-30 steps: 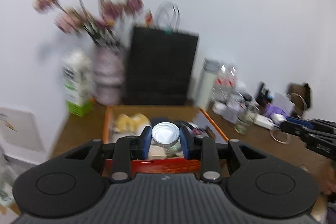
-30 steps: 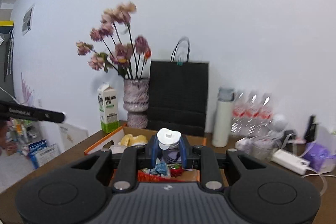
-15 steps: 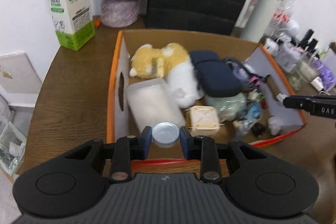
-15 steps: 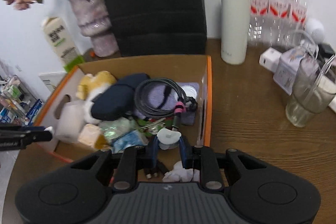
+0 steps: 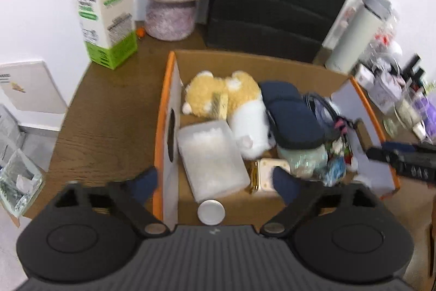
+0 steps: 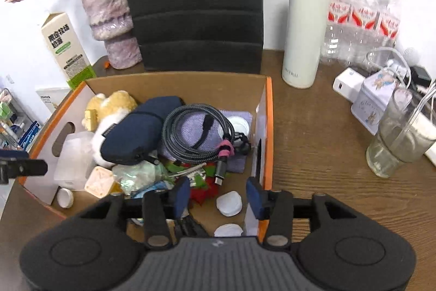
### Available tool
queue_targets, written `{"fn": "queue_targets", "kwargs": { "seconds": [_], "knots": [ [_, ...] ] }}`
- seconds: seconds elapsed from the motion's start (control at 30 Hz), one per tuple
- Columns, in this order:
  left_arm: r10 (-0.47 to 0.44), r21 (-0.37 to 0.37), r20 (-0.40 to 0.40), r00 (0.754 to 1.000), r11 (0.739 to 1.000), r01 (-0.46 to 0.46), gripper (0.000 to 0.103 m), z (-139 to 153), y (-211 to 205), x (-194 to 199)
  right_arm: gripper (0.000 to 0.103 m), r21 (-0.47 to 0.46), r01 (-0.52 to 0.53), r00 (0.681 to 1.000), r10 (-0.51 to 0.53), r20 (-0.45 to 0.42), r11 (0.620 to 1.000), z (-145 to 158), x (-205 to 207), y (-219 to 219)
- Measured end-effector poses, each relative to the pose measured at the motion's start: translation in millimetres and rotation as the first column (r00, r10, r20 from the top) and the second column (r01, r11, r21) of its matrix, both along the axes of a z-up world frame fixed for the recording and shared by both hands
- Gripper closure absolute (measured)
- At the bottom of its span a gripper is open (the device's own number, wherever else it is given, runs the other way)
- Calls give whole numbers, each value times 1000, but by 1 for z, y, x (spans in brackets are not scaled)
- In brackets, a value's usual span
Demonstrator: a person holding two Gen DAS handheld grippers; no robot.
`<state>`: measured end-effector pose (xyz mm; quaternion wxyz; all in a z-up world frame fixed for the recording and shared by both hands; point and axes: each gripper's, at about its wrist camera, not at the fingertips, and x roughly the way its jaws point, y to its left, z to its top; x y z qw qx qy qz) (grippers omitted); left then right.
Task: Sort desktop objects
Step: 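Release the cap into the box with the left tool while the right tool drops the white piece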
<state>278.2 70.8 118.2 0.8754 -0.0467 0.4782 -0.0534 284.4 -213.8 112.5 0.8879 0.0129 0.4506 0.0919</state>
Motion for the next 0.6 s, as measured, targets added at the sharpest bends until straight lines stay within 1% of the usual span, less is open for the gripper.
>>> {"fn": "queue_targets", "kwargs": {
  "seconds": [0.03,0.07,0.1,0.13,0.17,0.2,0.23,0.3,0.33,0.4,0.43,0.5,0.6],
  "knots": [
    [11,12,13,1000,1000,-11,4,4,-2,-2,47,-2,0,1000,0,7,1000,5,-2,2],
    [10,21,16,1000,1000,-11,3,6,-5,-3,45,-1,3,1000,-3,18,1000,10,-4,3],
    [8,24,16,1000,1000,-8,2,8,-8,-4,39,-2,6,999,-6,31,1000,16,-7,5],
    [10,24,15,1000,1000,-10,0,11,-11,-6,31,-3,9,999,-9,41,1000,20,-9,6],
    [18,23,19,1000,1000,-18,0,12,-14,-8,26,-3,16,998,-15,57,1000,25,-12,8],
    [25,29,26,999,999,-26,0,14,-17,-11,16,3,29,996,-30,84,1000,30,-16,9],
    [27,38,36,999,999,-29,0,15,-20,-14,13,12,43,993,-44,113,999,33,-20,10],
    [33,74,89,995,996,-40,0,20,-28,-24,13,24,60,985,-63,160,998,39,-30,13],
    [41,94,137,990,994,-55,0,23,-32,-31,13,26,60,984,-64,167,998,40,-33,14],
    [33,127,251,967,990,-67,0,30,-39,-50,13,41,50,978,-57,201,998,44,-45,16],
    [16,138,285,958,989,-58,0,33,-42,-57,13,44,42,974,-51,223,998,46,-51,17],
    [-12,153,323,946,987,-40,0,37,-48,-69,13,34,28,958,-37,283,999,50,-65,23],
    [-28,142,346,938,990,-23,0,40,-54,-83,13,5,7,932,-8,362,1000,55,-86,33]
  ]
}}
